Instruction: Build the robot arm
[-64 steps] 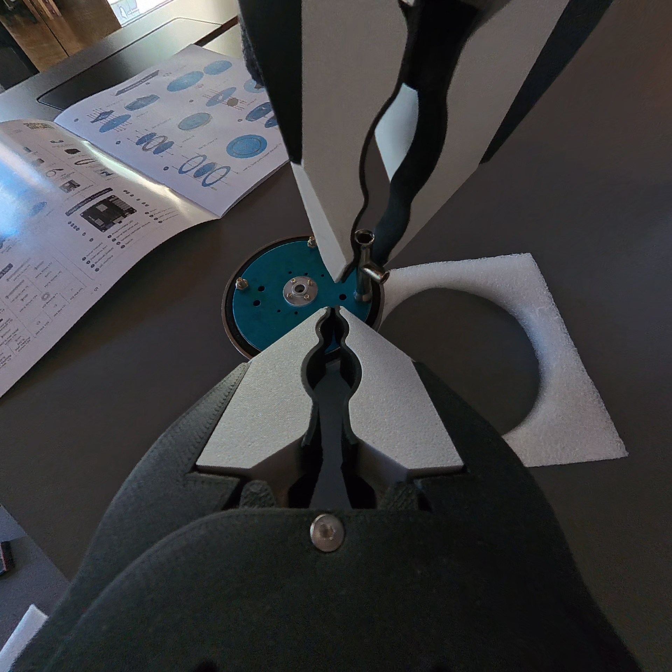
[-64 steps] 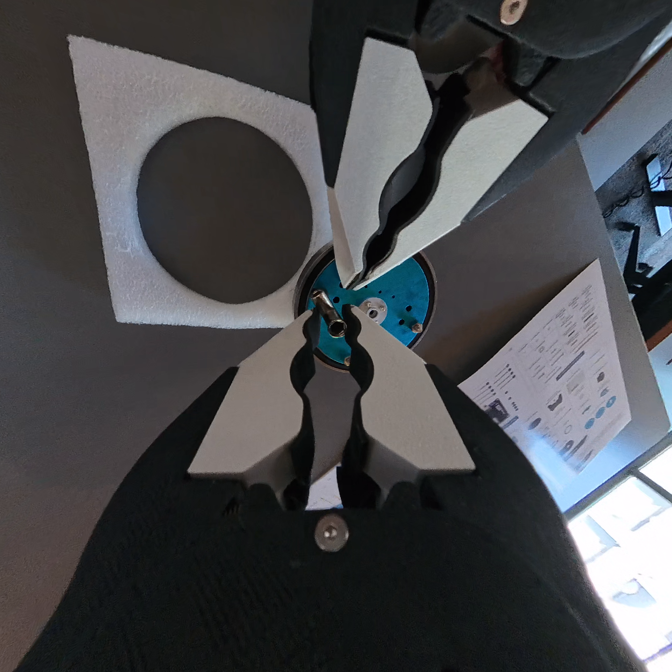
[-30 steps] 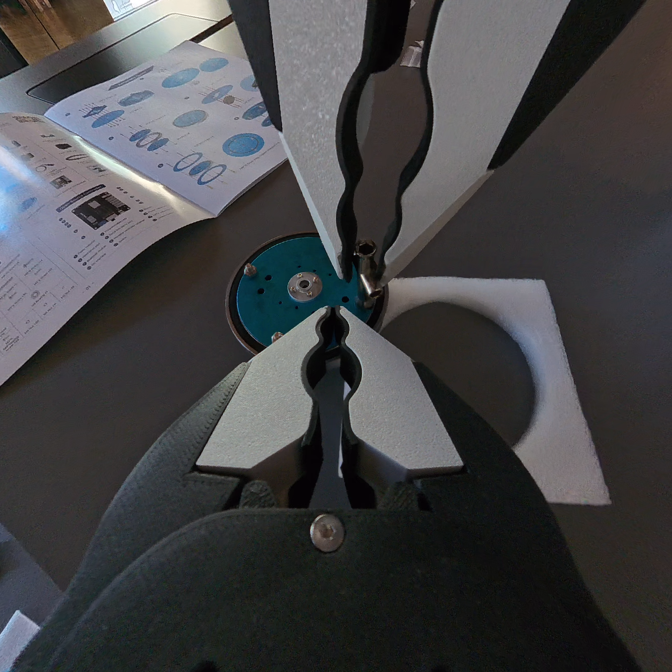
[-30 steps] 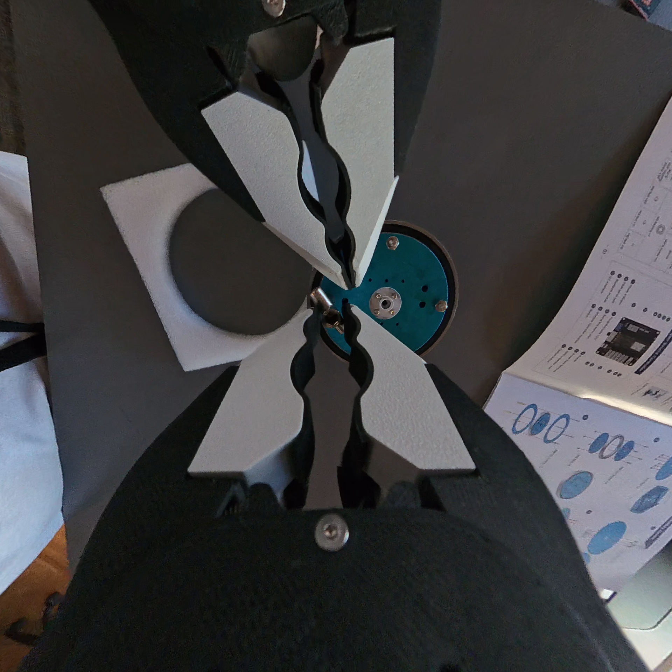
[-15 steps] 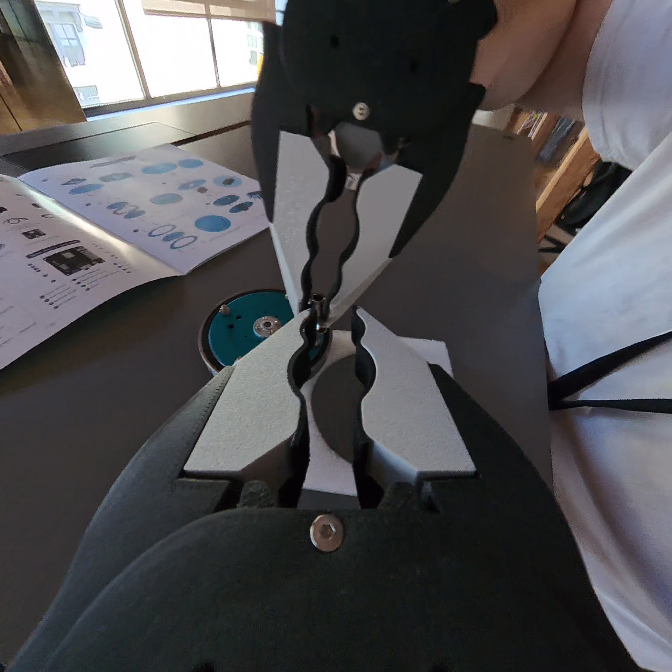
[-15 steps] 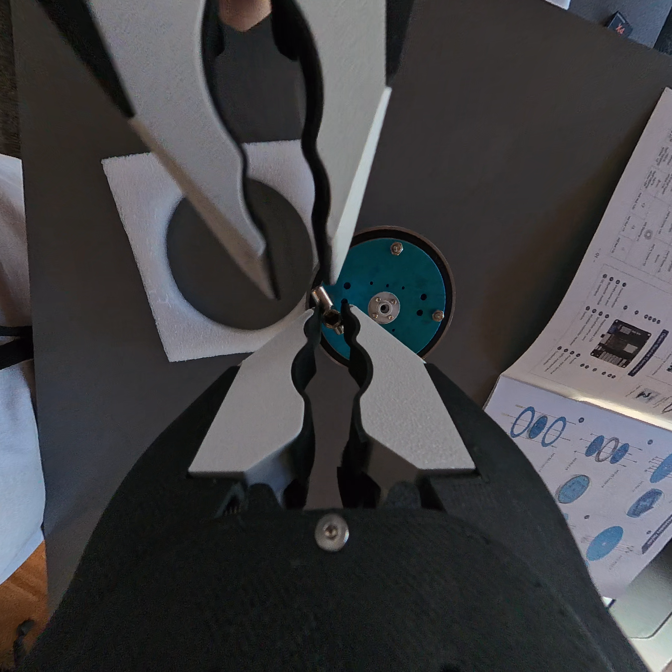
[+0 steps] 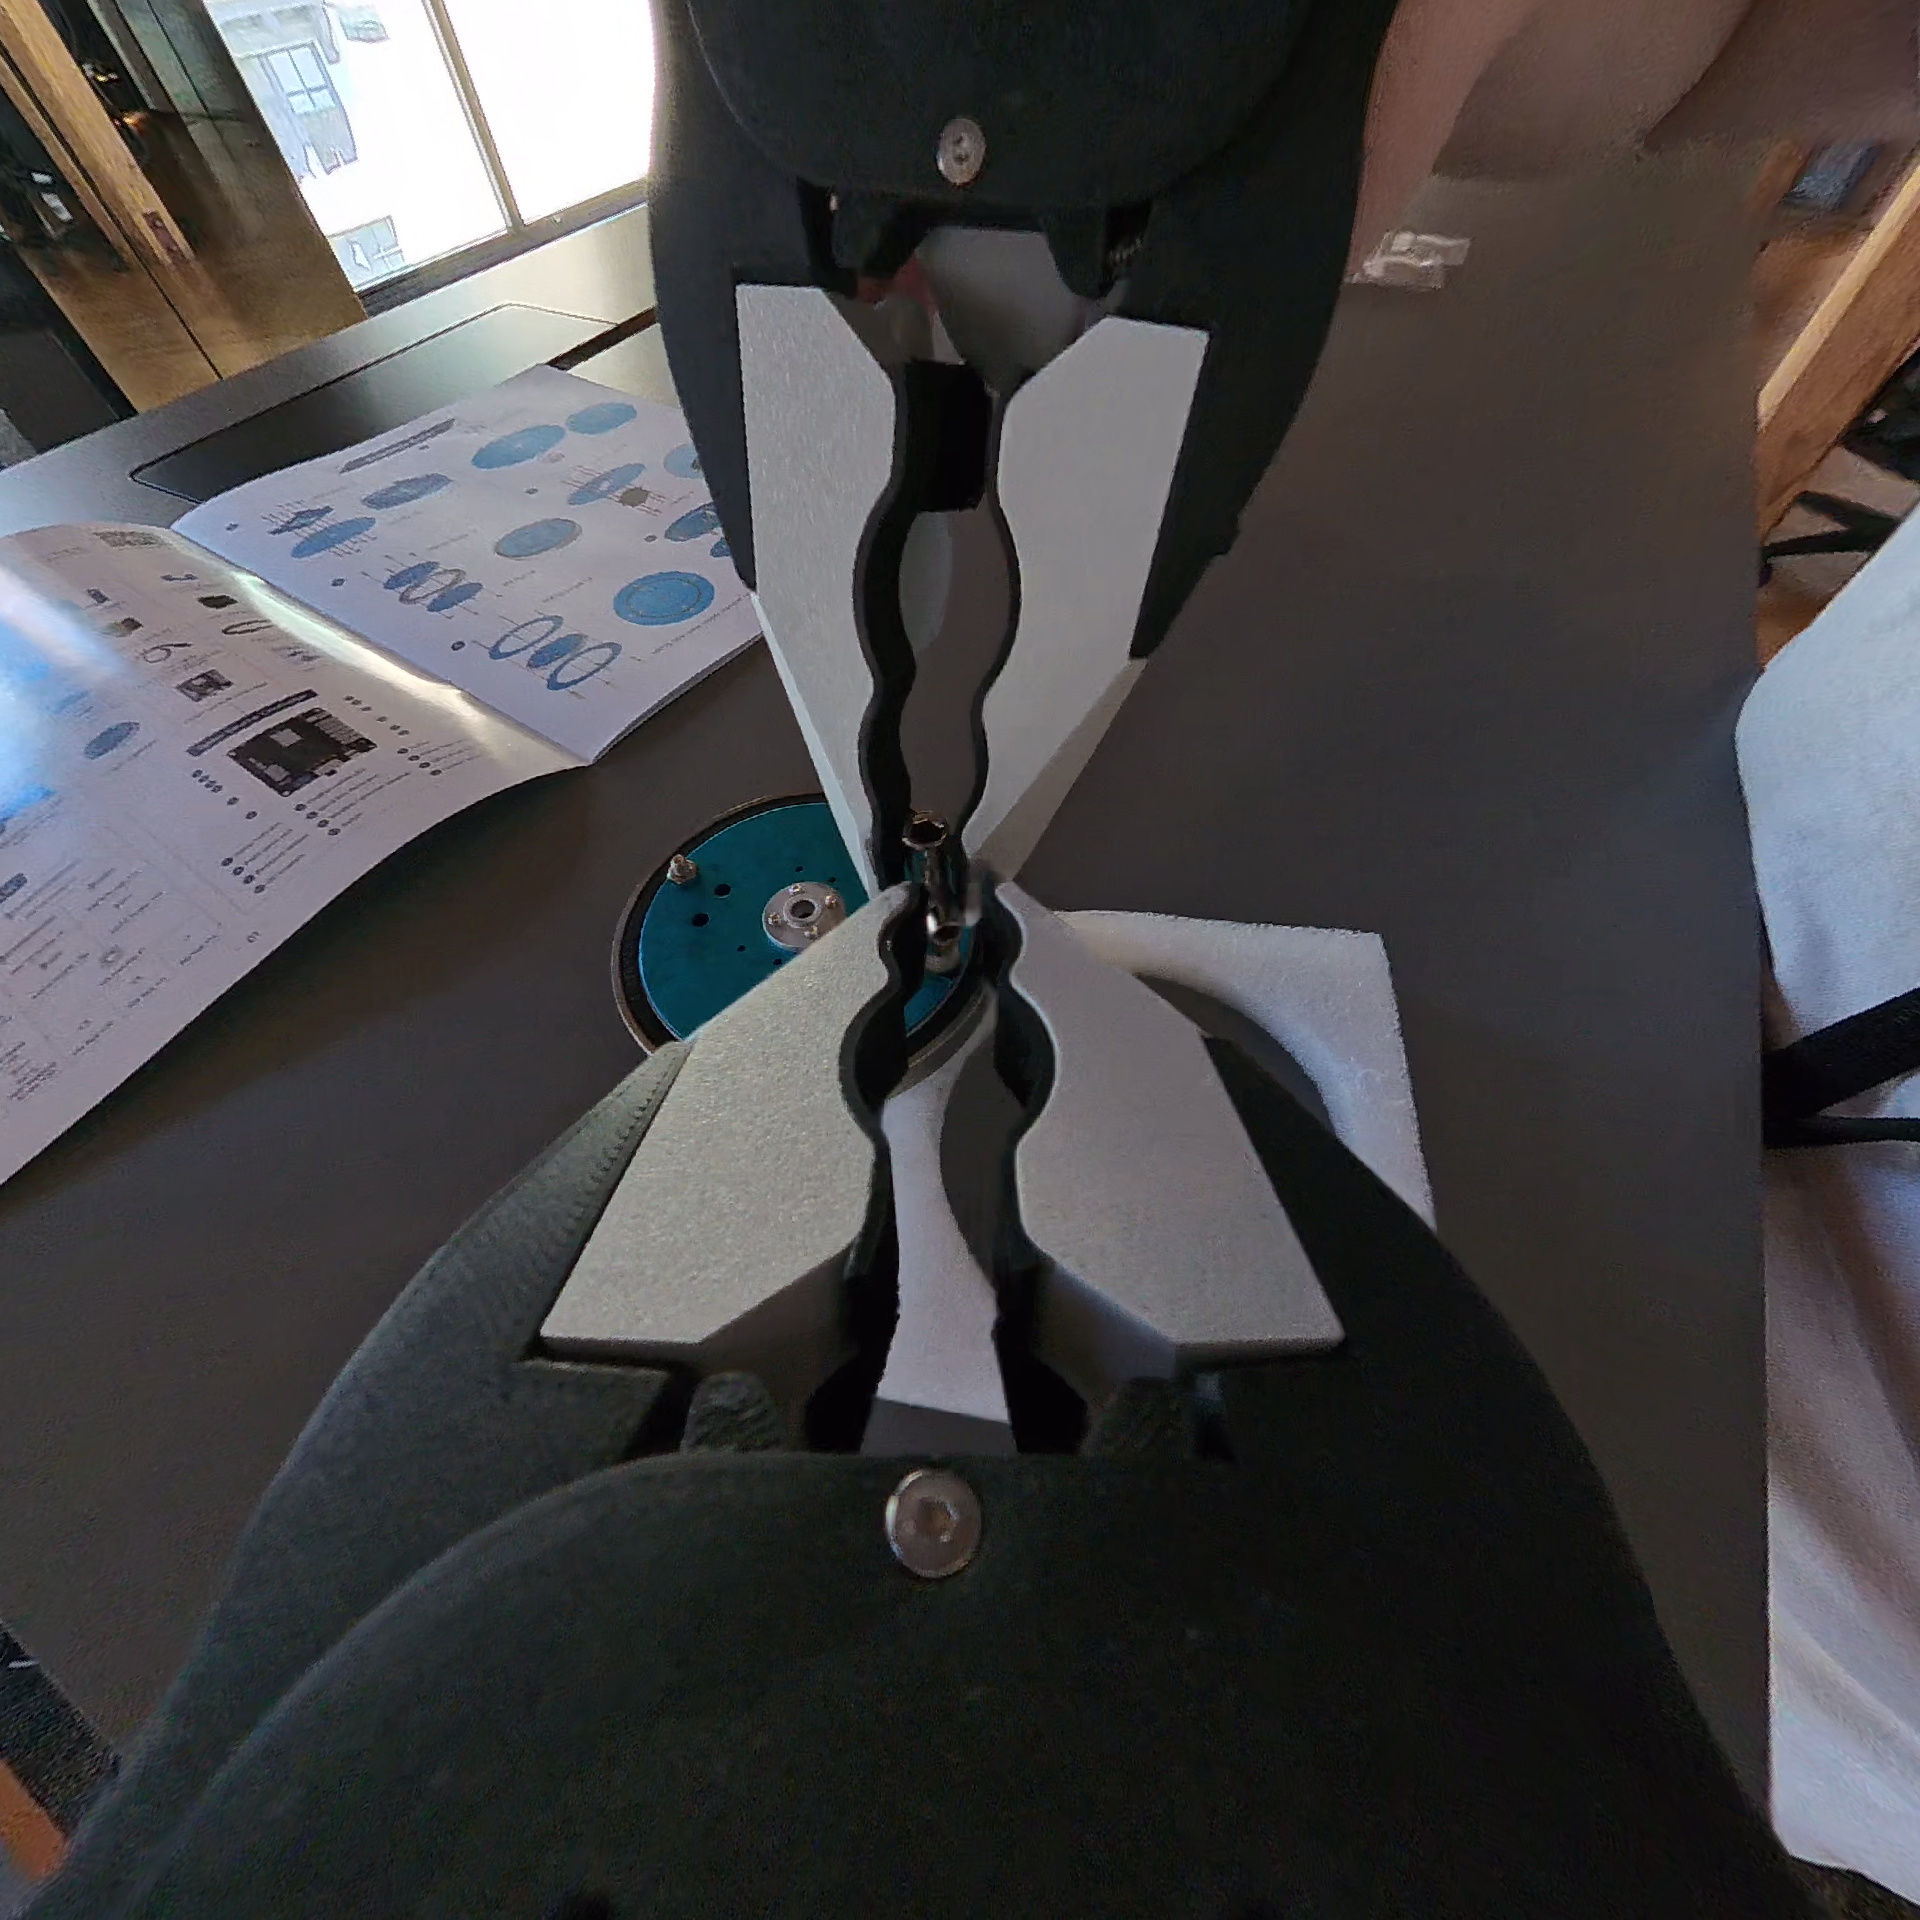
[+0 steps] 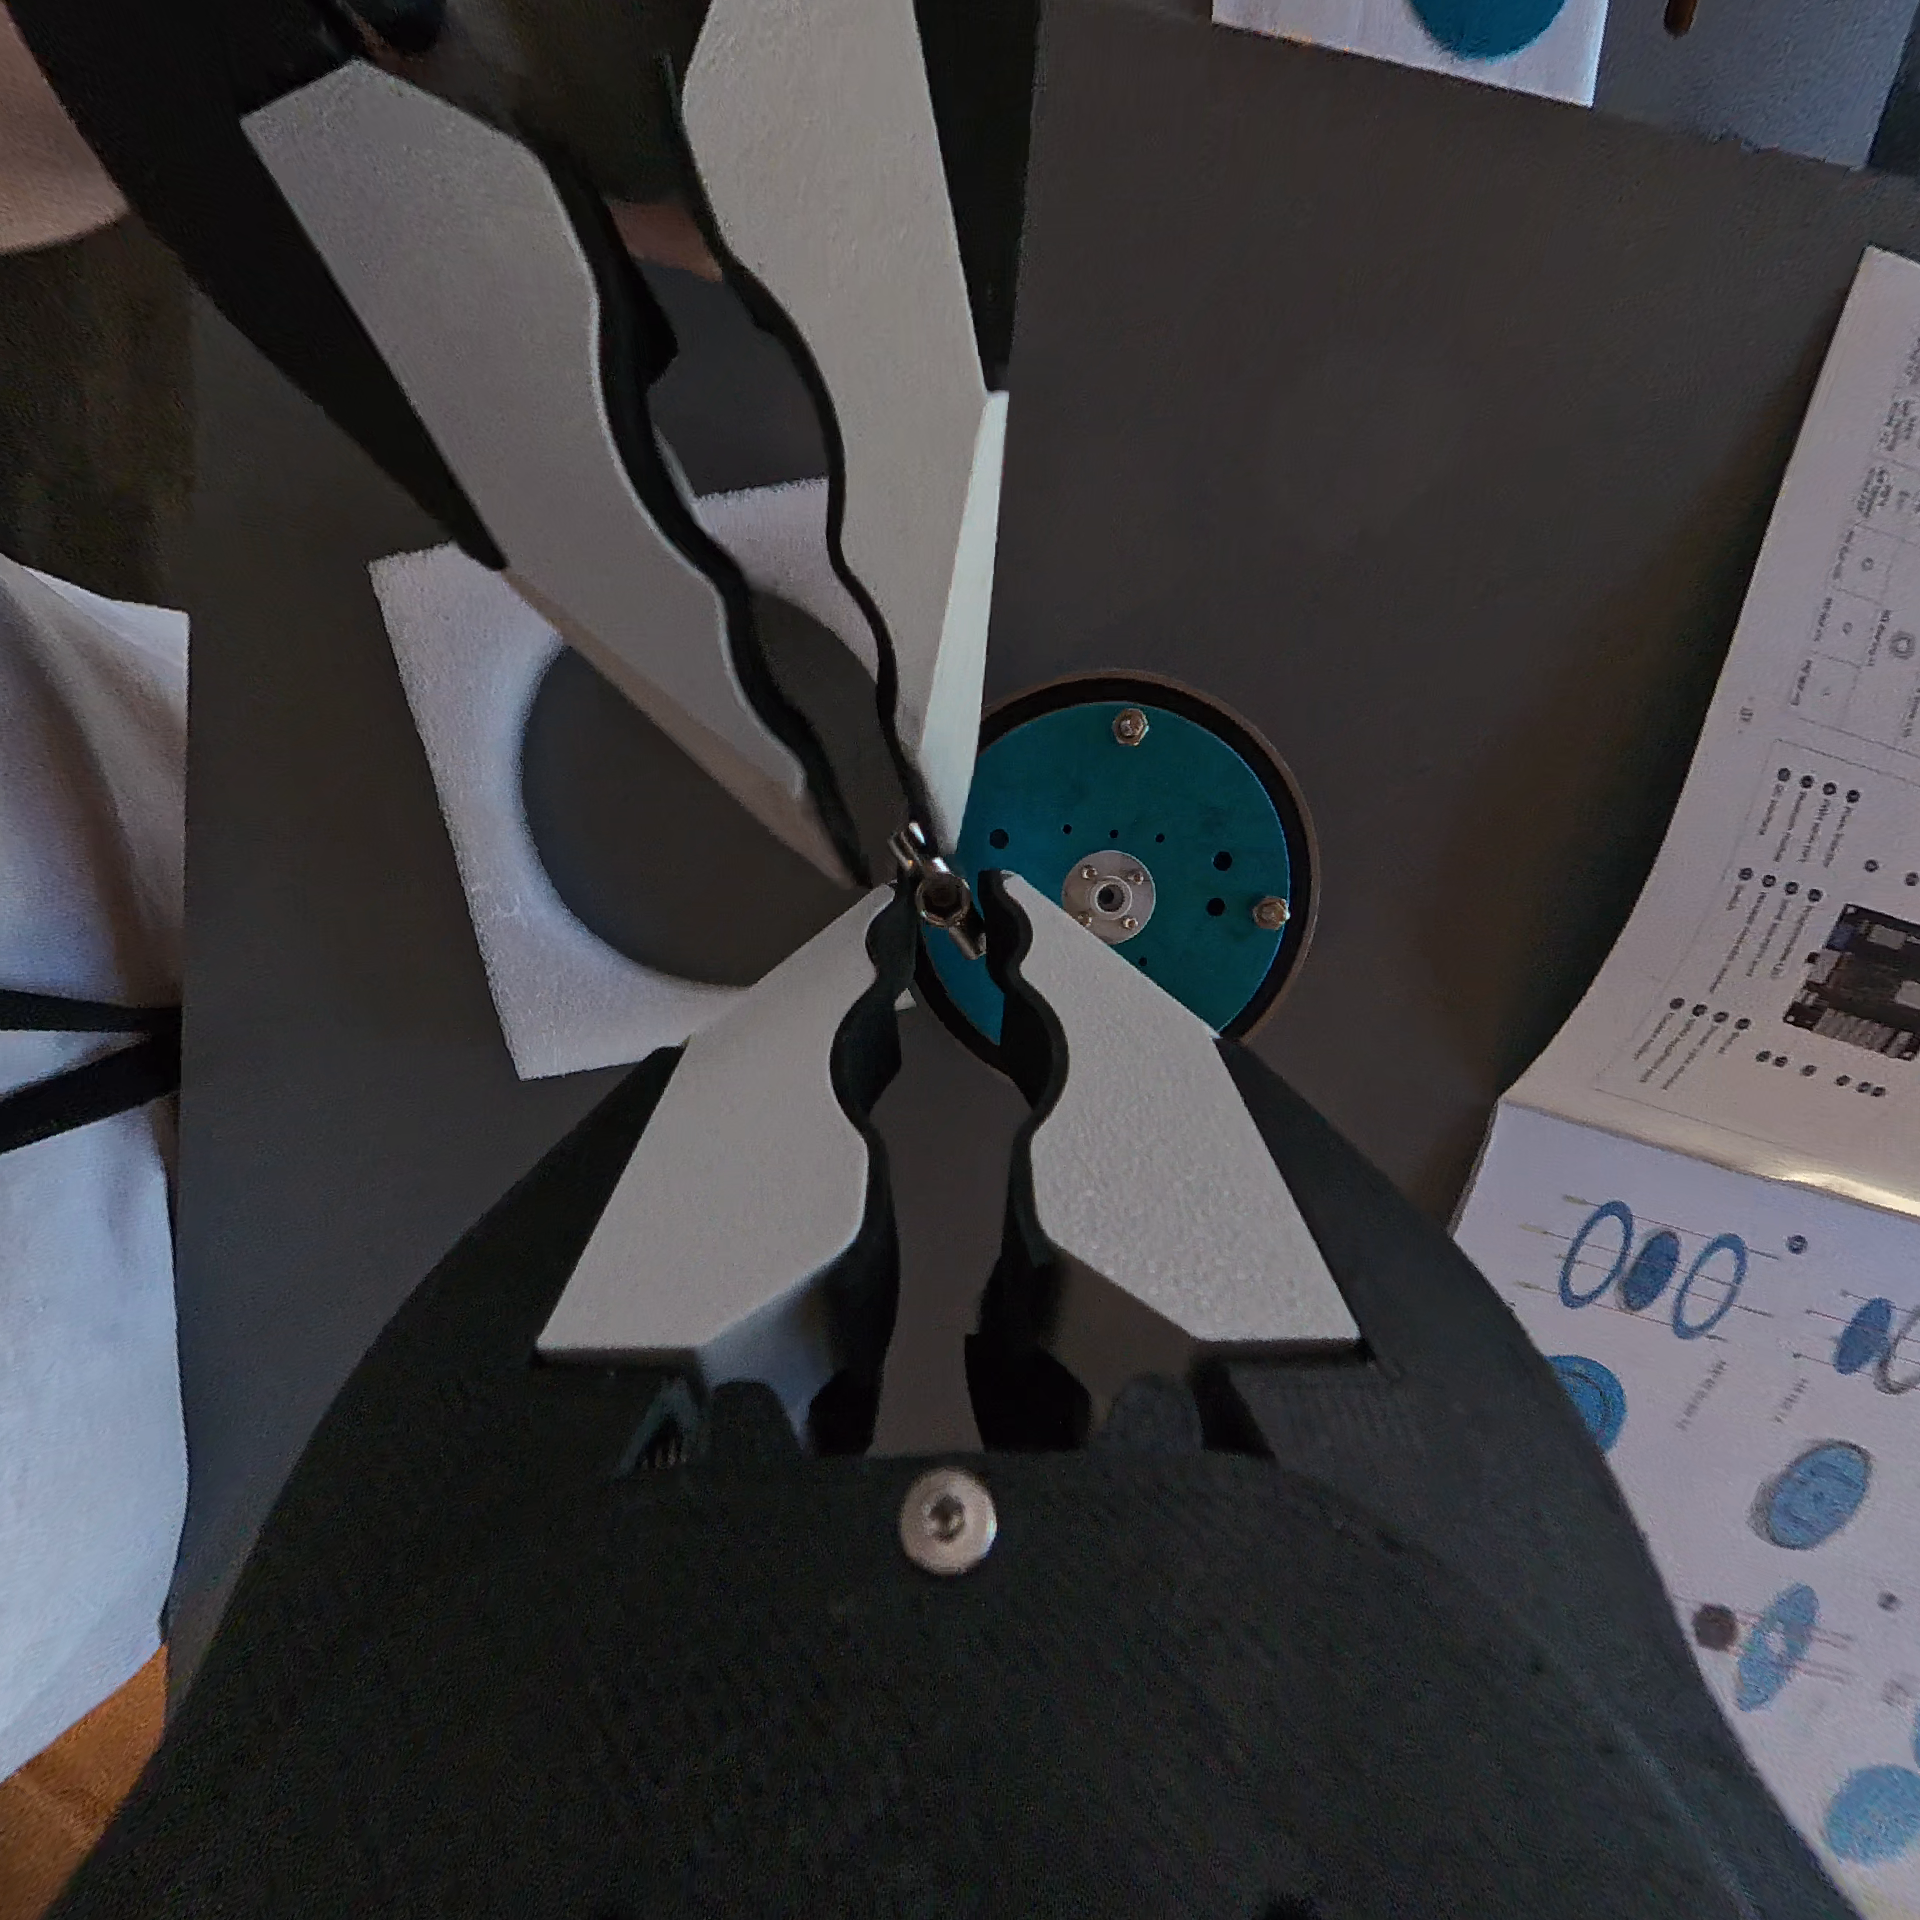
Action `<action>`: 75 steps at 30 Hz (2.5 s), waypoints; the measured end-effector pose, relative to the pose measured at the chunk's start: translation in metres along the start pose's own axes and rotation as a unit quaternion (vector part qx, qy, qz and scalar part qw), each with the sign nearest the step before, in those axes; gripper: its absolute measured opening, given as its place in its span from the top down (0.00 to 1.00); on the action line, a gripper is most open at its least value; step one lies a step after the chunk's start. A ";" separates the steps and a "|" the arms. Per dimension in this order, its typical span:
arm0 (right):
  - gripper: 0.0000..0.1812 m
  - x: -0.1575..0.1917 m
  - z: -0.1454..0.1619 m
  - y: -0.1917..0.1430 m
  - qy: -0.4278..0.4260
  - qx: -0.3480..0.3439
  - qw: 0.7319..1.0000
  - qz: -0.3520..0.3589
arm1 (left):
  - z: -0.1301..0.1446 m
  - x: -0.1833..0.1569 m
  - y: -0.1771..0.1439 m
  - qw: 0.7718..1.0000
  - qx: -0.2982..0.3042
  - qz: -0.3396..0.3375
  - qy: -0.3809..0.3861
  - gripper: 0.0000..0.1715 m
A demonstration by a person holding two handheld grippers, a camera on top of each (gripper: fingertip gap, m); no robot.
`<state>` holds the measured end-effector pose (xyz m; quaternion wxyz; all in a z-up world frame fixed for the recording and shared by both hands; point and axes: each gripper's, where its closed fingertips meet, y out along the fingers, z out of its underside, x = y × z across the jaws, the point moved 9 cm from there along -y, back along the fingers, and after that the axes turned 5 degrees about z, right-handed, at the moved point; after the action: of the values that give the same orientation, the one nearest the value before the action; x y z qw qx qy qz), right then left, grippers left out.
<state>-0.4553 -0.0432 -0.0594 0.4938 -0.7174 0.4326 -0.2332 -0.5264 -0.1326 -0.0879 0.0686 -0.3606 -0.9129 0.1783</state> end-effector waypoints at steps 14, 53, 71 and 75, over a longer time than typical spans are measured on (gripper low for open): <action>0.96 -0.004 0.028 0.001 -0.027 -0.152 0.988 -0.001 | 0.002 0.001 0.004 1.000 0.015 -0.013 0.013 0.97; 0.95 -0.001 0.029 0.006 0.067 -0.206 0.976 -0.024 | 0.017 0.016 0.018 0.997 0.077 -0.023 0.007 1.00; 0.95 0.005 0.030 0.010 0.122 -0.199 0.972 -0.004 | 0.018 0.013 0.020 0.996 0.077 -0.032 0.012 1.00; 0.95 0.008 0.031 0.010 0.146 -0.198 0.969 0.014 | 0.018 0.013 0.020 0.996 0.077 -0.033 0.010 1.00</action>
<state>-0.4318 -0.0355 -0.0820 0.2772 -0.7528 0.5474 -0.2382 -0.5276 -0.1156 -0.1116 0.1112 -0.3255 -0.9072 0.2423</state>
